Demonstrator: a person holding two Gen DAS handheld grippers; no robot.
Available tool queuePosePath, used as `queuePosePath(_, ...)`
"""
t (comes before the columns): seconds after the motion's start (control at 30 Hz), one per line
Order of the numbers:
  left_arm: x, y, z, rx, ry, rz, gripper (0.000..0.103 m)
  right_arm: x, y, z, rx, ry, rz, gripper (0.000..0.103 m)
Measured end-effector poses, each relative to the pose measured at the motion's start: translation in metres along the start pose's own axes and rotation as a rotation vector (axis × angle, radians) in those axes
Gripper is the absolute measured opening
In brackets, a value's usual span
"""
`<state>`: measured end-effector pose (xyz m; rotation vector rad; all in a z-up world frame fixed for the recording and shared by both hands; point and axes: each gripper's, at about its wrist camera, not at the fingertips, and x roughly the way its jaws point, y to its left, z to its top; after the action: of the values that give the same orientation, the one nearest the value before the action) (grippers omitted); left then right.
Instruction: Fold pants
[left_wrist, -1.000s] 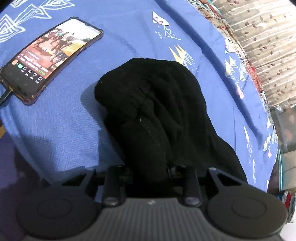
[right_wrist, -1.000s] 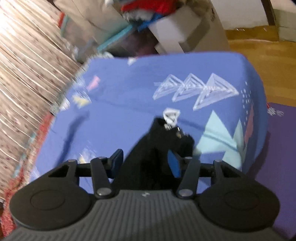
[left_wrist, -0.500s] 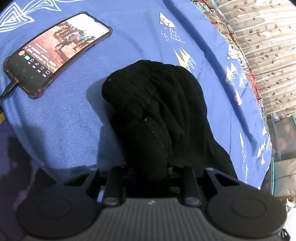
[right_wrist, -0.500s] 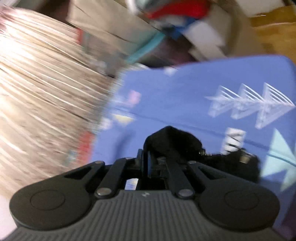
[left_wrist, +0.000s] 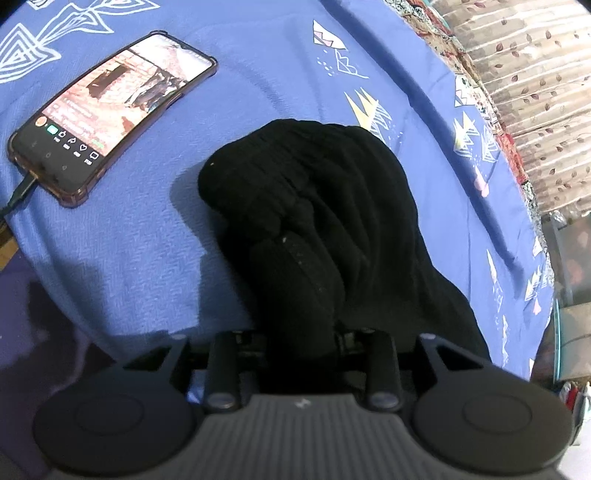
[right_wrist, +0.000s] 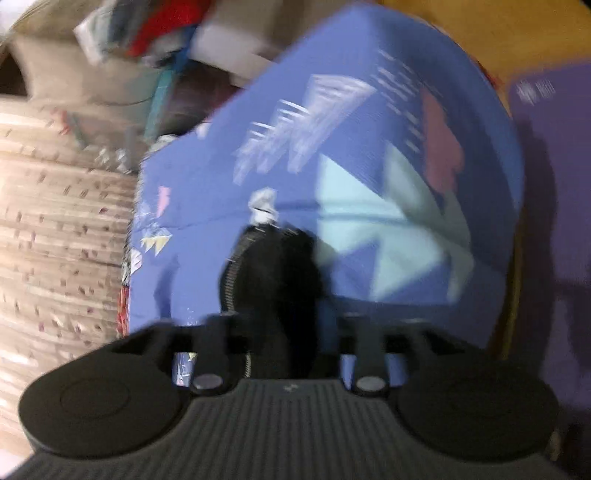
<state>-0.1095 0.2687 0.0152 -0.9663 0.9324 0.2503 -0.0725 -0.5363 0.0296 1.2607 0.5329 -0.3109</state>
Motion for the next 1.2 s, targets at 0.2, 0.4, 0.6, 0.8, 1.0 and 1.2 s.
queuePosePath(0.2, 0.005, -0.008, -0.006, -0.028, -0.026, 0.003, 0.039, 0.031, 0.018, -0.009, -0.206, -0.047, -0.152, 0.074)
queuePosePath(0.4, -0.009, -0.034, 0.012, -0.015, -0.031, -0.045, 0.016, 0.022, 0.036, -0.008, -0.234, -0.007, -0.099, 0.013)
queuePosePath(0.6, -0.053, -0.098, 0.081, 0.060, -0.160, -0.175, 0.015, 0.044, 0.122, 0.032, -0.151, 0.029, 0.065, 0.012)
queuePosePath(0.8, -0.097, -0.128, 0.099, 0.118, -0.295, -0.267, 0.015, 0.022, 0.195, 0.038, -0.199, -0.056, 0.320, 0.012)
queuePosePath(1.0, -0.037, -0.072, 0.073, 0.028, -0.160, -0.122, 0.015, 0.034, 0.142, 0.031, -0.202, -0.019, 0.216, 0.012)
queuePosePath(1.2, 0.035, -0.010, 0.037, -0.081, -0.010, 0.029, 0.022, 0.085, 0.030, 0.012, -0.121, 0.050, -0.161, 0.013)
